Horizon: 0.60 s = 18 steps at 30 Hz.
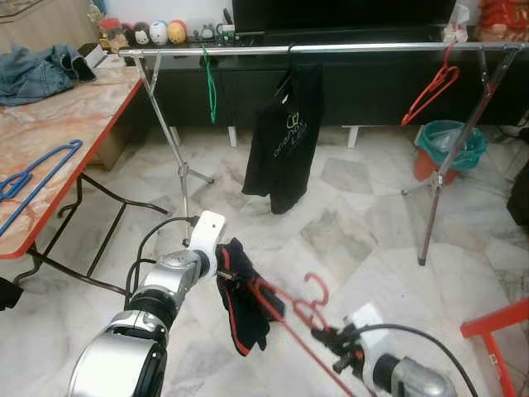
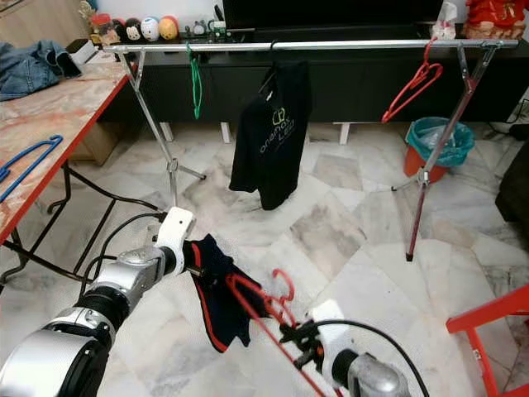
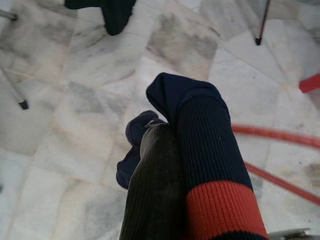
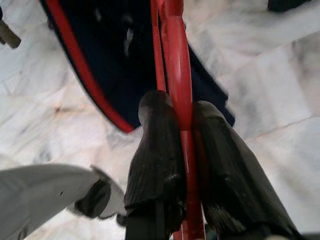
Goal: Hang hanger
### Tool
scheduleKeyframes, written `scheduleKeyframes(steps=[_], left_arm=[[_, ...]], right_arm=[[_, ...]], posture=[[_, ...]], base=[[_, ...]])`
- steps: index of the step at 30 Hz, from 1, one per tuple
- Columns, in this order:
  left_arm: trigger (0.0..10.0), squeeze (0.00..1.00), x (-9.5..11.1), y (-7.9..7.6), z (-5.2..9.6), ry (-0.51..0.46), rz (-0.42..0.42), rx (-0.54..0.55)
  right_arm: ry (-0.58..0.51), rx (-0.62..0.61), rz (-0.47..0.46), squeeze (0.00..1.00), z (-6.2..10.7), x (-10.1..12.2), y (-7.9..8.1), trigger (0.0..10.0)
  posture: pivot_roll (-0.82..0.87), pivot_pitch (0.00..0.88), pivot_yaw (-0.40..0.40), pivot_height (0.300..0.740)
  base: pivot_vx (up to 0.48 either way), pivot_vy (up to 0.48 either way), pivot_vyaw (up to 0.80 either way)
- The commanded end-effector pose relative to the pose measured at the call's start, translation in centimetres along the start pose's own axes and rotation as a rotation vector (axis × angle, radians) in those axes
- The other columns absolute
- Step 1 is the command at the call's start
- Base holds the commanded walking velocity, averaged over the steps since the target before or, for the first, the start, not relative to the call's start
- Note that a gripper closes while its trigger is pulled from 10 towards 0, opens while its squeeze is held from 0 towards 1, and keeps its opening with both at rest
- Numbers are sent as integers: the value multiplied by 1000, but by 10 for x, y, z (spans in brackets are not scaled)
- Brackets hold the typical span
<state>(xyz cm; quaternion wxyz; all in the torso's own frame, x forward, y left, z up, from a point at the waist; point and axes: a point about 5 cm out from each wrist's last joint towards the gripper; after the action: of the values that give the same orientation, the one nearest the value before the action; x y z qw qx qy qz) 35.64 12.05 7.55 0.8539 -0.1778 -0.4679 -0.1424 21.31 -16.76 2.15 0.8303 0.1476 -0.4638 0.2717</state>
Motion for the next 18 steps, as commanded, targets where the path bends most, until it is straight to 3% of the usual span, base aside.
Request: scheduleKeyframes(steps=[1, 8, 18], left_arm=[[10000, 0, 3, 0, 2, -4, -20, -7], [10000, 0, 3, -3, 1, 6, -22, -25], [10000, 0, 1, -5, 0, 11, -33, -28]], right_arm=[[-6, -6, -2, 0, -2, -1, 1, 10000], [-33, 69, -9, 0, -4, 0, 12, 10000], [0, 123, 6, 0, -1, -8, 14, 10000]], posture=[[-50, 46, 80, 740], [-50, 38, 80, 740], [-54, 22, 77, 740]], base=[[0, 0, 0], [0, 0, 0], [0, 0, 0]])
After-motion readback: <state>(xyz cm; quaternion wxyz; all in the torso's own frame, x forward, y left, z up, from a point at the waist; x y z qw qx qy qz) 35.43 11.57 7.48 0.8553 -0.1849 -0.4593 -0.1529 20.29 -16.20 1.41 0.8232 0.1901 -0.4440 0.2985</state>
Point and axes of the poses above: a point about 5 cm out from each wrist's last joint towards the gripper, its own z axis pointing back from the gripper into the wrist, its own x axis along the axis of the wrist's last joint, y = z × x, and after that the axes turned 9 degrees about z, right-handed
